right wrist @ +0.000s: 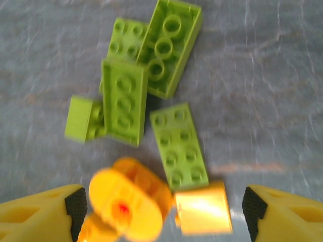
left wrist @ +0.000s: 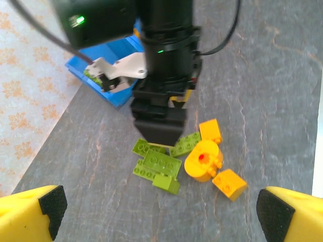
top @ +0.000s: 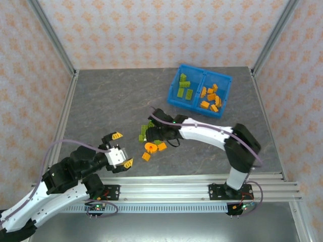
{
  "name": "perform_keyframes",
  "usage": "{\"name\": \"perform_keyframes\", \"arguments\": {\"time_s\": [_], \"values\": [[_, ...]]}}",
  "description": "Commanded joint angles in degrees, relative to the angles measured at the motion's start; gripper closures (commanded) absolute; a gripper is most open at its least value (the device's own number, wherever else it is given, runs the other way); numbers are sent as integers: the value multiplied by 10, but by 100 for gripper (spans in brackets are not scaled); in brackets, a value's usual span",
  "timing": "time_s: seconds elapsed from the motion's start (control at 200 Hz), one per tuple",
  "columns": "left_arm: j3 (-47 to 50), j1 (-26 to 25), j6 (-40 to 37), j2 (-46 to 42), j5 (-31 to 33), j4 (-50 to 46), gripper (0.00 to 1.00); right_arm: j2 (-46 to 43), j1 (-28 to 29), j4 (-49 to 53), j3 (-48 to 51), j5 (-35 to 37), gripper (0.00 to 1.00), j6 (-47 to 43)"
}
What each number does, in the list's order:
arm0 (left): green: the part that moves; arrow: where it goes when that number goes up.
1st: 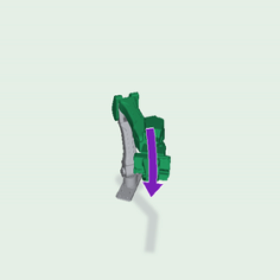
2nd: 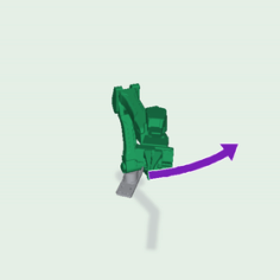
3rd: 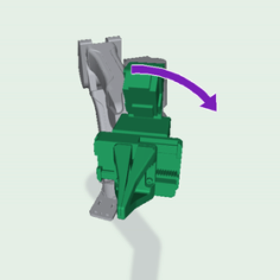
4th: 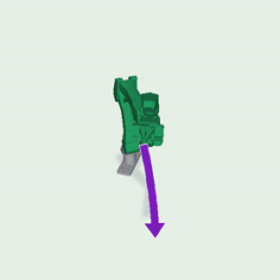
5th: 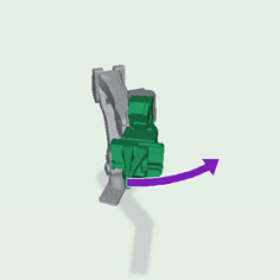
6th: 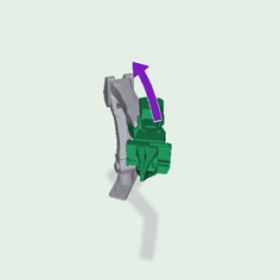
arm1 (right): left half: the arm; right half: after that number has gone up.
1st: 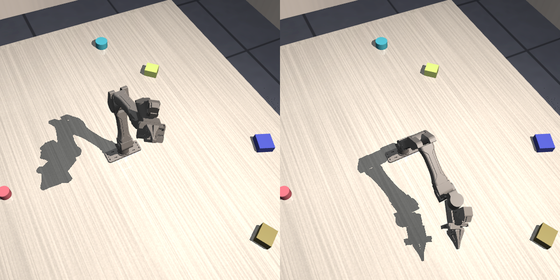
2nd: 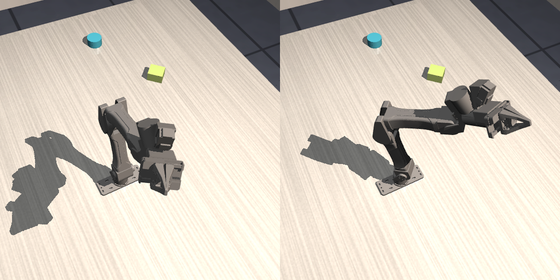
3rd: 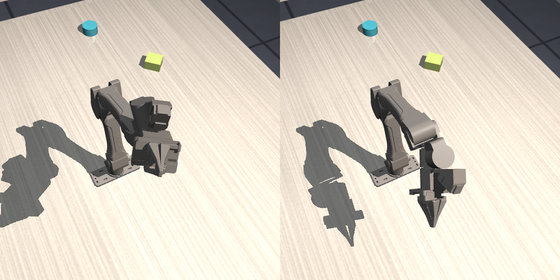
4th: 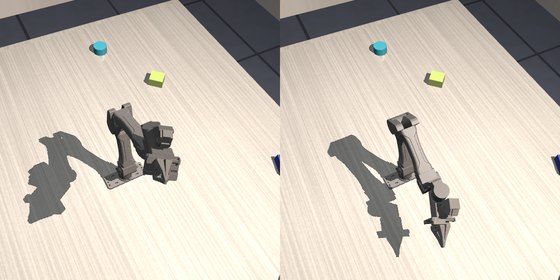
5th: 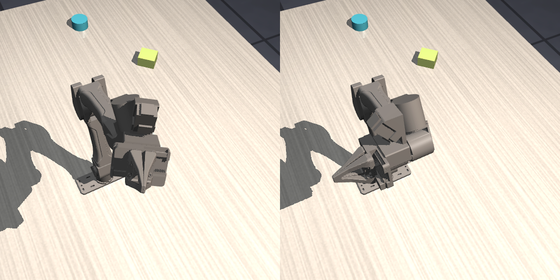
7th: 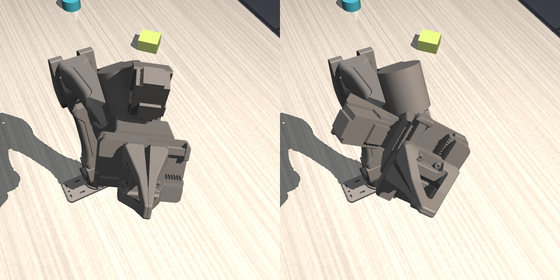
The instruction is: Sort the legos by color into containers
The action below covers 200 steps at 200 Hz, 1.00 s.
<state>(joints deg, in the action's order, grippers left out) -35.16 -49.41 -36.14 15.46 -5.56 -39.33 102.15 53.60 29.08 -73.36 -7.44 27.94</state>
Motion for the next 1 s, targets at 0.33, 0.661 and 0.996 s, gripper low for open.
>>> {"name": "perform_keyframes", "arguments": {"time_s": [0.33,0.661,0.996], "values": [[54,0,-48,-45,0,18,0,240,-17,85,-258,141,18,134],[69,0,-50,-57,-6,31,0,258,-17,97,-255,160,42,161],[77,0,-51,-56,-6,38,0,206,-22,69,-202,179,65,168]]}}
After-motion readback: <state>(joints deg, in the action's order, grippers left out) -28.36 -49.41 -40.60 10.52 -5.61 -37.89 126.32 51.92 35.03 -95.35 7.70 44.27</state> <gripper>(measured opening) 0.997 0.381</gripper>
